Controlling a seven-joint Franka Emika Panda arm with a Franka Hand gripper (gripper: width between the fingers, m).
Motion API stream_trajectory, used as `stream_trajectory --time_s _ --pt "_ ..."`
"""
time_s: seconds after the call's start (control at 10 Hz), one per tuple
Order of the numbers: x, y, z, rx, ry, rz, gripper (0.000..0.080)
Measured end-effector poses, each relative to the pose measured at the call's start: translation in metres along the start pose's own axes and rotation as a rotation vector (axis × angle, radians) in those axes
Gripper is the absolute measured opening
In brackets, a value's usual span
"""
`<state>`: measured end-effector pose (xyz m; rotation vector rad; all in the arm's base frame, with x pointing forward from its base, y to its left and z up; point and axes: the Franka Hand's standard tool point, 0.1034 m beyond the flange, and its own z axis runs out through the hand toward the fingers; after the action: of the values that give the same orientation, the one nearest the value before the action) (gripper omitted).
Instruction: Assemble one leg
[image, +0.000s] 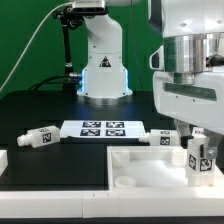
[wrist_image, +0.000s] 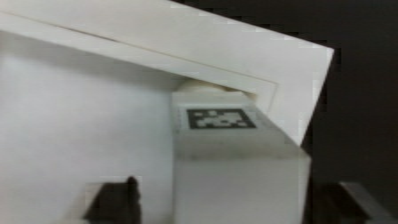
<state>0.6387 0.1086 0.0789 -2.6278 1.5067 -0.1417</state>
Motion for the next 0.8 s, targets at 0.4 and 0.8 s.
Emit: stream_trajectory --time_s 0.4,0.8 --pt "-0.016 -0.001 0.004 0.0 -0.014 -0.223 0.0647" --pt "-0.008 0.0 0.007 0.014 0.003 -0.464 0.0649"
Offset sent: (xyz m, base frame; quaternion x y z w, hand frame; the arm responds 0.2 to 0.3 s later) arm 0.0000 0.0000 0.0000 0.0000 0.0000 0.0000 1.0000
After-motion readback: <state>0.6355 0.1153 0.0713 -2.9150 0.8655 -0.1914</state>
